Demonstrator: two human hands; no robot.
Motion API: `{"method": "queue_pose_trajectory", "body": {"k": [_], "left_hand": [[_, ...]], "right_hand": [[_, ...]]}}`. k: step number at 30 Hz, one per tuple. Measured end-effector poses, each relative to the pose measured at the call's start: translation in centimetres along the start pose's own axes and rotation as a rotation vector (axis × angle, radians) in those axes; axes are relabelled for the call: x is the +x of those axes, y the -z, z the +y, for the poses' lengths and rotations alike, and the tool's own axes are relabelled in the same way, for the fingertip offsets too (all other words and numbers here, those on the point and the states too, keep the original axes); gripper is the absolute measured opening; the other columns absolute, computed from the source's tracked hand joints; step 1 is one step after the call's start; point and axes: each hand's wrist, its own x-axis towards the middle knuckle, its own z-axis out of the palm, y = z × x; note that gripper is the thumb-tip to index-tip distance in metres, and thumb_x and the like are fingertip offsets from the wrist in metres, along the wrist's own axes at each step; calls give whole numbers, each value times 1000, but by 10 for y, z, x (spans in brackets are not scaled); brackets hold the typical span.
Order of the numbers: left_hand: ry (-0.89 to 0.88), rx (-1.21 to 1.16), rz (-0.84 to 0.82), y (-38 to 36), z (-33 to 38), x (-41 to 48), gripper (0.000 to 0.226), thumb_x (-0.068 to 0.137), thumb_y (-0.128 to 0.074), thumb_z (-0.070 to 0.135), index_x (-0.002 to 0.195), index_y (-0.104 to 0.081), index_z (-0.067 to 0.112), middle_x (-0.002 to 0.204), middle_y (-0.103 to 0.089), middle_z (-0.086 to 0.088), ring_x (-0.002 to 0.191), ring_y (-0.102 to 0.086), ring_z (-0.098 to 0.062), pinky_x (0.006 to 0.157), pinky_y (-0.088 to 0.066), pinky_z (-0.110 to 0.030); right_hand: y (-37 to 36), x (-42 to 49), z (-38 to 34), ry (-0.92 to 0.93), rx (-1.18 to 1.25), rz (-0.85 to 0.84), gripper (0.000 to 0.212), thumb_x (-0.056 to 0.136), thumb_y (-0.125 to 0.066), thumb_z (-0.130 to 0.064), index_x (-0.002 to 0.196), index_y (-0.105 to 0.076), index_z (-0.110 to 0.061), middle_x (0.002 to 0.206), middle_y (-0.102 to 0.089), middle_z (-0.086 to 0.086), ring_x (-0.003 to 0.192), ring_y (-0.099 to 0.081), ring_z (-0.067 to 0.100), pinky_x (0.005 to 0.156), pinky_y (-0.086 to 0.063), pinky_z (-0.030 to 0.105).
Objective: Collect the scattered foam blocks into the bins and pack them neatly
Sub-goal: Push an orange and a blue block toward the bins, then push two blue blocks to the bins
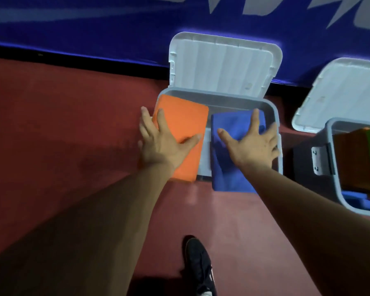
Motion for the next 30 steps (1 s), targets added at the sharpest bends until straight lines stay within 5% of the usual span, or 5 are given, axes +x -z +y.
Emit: {"method": "queue_pose_trajectory", "body": {"k": [4, 8, 17, 25, 30], "left_hand": [[-30, -92, 12, -15, 6, 10, 84, 89, -59, 64, 154, -30, 18, 165, -14, -7, 148, -26, -31, 112, -34, -46], [-35, -26, -28, -26, -12, 1, 68, 94, -53, 60, 147, -42, 19, 152, -37, -3, 135, -42, -29, 105, -37, -41], [193, -143, 165, -15, -111, -28, 72, 87, -41, 66, 134, -59, 14, 130, -59, -9, 113, -59, -36, 94, -46, -44], [604, -164, 132, -1, -280, -145, 66, 96, -43, 60, 149, -41, 20, 151, -41, -7, 135, -42, -31, 107, -33, -40], [815, -164, 251, 19, -400, -280, 78, 87, -24, 68, 144, -47, 21, 144, -51, -6, 129, -49, -31, 103, -38, -43]], "right_hand": [[-10, 13, -11, 229, -104, -42, 90, 93, -53, -64, 161, -1, -39, 166, 4, 23, 154, 0, 38, 119, -12, 60], [-31, 11, -10, 268, -131, -113, 83, 95, -51, -58, 160, -2, -38, 166, 1, 22, 153, -1, 38, 118, -14, 61], [-87, -32, -60, 451, -328, -267, 83, 95, -52, -57, 161, -5, -37, 167, -5, 18, 154, -4, 36, 119, -16, 60], [-187, -194, -131, 892, -495, -426, 83, 94, -52, -56, 160, -5, -41, 167, -7, 18, 154, -4, 36, 119, -13, 59], [-260, -357, -143, 1186, -651, -512, 81, 95, -51, -56, 160, -4, -41, 167, -6, 19, 154, -6, 38, 118, -17, 59]]}}
